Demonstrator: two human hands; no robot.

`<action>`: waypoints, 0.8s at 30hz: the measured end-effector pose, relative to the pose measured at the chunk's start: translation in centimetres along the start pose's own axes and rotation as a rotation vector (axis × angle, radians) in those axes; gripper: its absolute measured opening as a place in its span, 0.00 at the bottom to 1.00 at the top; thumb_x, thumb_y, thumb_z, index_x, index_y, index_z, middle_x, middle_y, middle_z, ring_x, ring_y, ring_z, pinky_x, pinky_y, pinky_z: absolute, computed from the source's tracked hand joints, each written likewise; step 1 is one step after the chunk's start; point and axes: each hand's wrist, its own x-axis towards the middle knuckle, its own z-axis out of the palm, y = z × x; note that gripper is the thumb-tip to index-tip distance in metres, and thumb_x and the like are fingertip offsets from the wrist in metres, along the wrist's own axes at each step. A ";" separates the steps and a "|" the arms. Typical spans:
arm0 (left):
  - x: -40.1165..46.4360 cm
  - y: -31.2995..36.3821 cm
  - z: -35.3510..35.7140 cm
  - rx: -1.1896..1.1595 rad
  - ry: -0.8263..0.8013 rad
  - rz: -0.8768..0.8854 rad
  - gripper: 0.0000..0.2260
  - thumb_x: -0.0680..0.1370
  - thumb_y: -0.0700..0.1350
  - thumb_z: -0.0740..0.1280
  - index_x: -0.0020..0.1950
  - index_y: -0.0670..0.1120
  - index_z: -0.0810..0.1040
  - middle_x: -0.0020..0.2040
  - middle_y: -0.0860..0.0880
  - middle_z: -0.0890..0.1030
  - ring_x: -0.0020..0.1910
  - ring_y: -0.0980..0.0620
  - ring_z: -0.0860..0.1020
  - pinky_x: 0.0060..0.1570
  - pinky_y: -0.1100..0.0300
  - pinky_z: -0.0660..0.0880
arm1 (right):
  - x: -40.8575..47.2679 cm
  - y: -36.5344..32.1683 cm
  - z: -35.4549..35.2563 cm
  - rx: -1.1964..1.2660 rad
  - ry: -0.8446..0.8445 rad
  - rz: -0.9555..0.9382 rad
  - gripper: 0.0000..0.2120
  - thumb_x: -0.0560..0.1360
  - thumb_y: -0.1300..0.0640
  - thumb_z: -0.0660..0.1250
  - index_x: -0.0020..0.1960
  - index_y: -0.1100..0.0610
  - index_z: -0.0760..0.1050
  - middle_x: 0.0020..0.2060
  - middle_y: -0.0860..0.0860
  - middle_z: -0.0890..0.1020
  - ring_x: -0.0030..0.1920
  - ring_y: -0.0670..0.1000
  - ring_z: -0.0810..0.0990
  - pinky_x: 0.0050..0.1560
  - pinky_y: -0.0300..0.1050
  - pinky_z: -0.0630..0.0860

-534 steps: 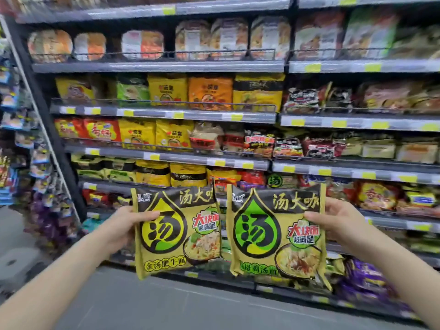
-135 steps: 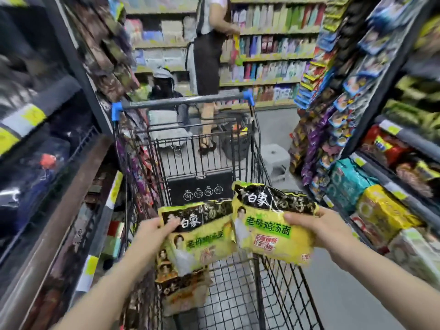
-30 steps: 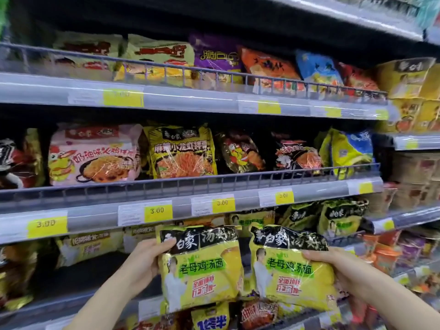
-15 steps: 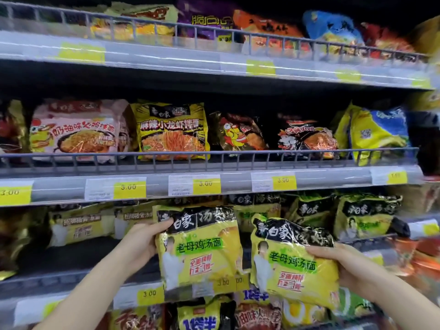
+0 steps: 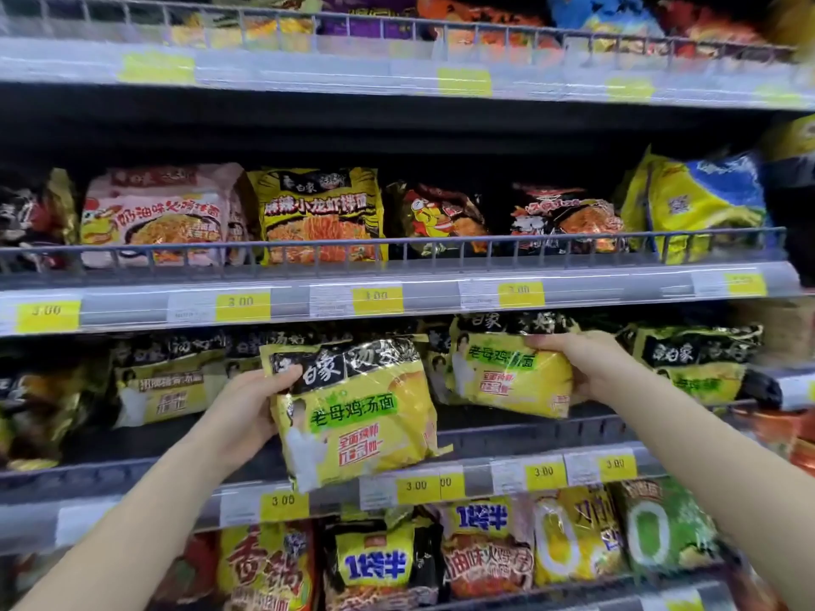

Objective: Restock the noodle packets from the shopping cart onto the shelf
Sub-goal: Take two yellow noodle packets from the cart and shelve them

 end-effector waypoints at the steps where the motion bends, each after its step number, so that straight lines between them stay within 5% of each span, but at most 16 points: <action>1: -0.1 0.1 0.1 0.000 -0.003 0.006 0.07 0.77 0.39 0.63 0.49 0.36 0.77 0.40 0.43 0.83 0.37 0.45 0.75 0.34 0.58 0.76 | 0.4 -0.2 0.7 -0.026 0.003 0.001 0.24 0.63 0.57 0.79 0.54 0.65 0.75 0.47 0.62 0.83 0.44 0.60 0.83 0.45 0.60 0.80; 6: -0.2 0.2 0.1 0.014 0.006 0.035 0.09 0.76 0.40 0.63 0.51 0.35 0.78 0.44 0.41 0.84 0.40 0.46 0.81 0.44 0.52 0.76 | 1.5 0.0 3.6 -0.213 0.001 -0.042 0.40 0.59 0.53 0.82 0.64 0.68 0.69 0.56 0.64 0.79 0.55 0.63 0.79 0.56 0.61 0.77; 15: -0.5 0.5 0.1 0.026 -0.031 0.072 0.09 0.79 0.37 0.60 0.41 0.36 0.76 0.29 0.46 0.81 0.24 0.53 0.77 0.26 0.64 0.74 | 3.0 1.6 4.0 -0.428 -0.059 -0.014 0.42 0.68 0.50 0.76 0.72 0.65 0.61 0.57 0.64 0.77 0.56 0.62 0.78 0.51 0.55 0.76; 17: -0.5 0.5 0.2 0.022 -0.031 0.072 0.09 0.79 0.38 0.60 0.41 0.37 0.76 0.29 0.47 0.80 0.24 0.53 0.77 0.25 0.64 0.74 | 3.2 1.5 3.8 -0.574 -0.056 -0.026 0.38 0.69 0.47 0.74 0.69 0.66 0.64 0.58 0.63 0.77 0.55 0.61 0.78 0.43 0.48 0.76; 21: -0.5 0.4 0.4 0.008 -0.033 0.072 0.08 0.77 0.38 0.62 0.40 0.37 0.77 0.31 0.46 0.81 0.24 0.52 0.75 0.26 0.63 0.74 | 3.1 1.0 3.9 -0.873 0.017 -0.016 0.26 0.69 0.39 0.71 0.44 0.62 0.68 0.33 0.54 0.74 0.30 0.52 0.75 0.17 0.34 0.65; 24: -0.3 0.4 0.6 0.001 -0.034 0.072 0.08 0.76 0.39 0.63 0.38 0.38 0.78 0.31 0.45 0.80 0.25 0.51 0.74 0.26 0.62 0.74 | 2.7 0.5 4.8 -1.171 0.082 -0.048 0.28 0.72 0.37 0.66 0.49 0.63 0.71 0.38 0.55 0.79 0.36 0.52 0.80 0.27 0.38 0.73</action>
